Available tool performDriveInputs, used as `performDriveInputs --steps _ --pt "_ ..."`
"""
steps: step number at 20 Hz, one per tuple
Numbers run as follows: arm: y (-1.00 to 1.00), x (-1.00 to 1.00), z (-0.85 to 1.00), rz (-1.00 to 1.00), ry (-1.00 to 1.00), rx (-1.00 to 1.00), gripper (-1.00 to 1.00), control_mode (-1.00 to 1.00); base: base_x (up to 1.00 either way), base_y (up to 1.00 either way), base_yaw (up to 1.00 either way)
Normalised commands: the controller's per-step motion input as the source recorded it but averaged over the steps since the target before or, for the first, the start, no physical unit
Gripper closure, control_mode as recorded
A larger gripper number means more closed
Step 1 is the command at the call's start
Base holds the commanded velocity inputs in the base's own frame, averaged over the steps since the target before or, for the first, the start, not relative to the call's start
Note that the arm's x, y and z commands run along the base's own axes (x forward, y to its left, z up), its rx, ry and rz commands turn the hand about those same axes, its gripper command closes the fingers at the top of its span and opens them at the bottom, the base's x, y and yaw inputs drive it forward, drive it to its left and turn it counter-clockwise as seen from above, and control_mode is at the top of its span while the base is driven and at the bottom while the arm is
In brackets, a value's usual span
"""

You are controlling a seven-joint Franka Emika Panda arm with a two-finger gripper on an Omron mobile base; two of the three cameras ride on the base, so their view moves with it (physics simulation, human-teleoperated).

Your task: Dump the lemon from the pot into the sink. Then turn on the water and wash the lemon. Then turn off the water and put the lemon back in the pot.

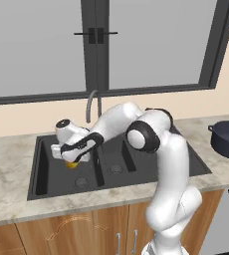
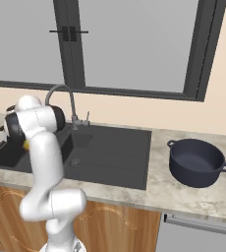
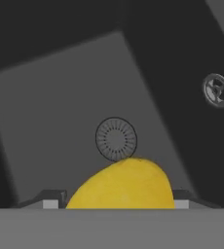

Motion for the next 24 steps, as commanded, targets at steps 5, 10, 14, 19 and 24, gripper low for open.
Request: performDriveInputs --steps 5,10,14,19,24 --pt "-0.49 -0.32 0.98 0.0 0.0 0.0 1.0 -1.0 0.0 0.0 0.0" --pt "-0.64 -0.58 0.89 0.03 -0.01 0.0 1.0 -1.0 0.0 0.0 0.0" --pt "-1.0 -0.21 0.31 -0.08 0.0 -0.01 1.0 -1.0 0.0 0.0 0.0" --pt "-1.0 0.13 0.41 -0.03 0.0 0.0 1.0 -1.0 0.0 0.0 0.0" --pt "-1.0 0.07 0.28 -0.04 0.01 0.0 1.0 -1.0 0.0 0.0 0.0"
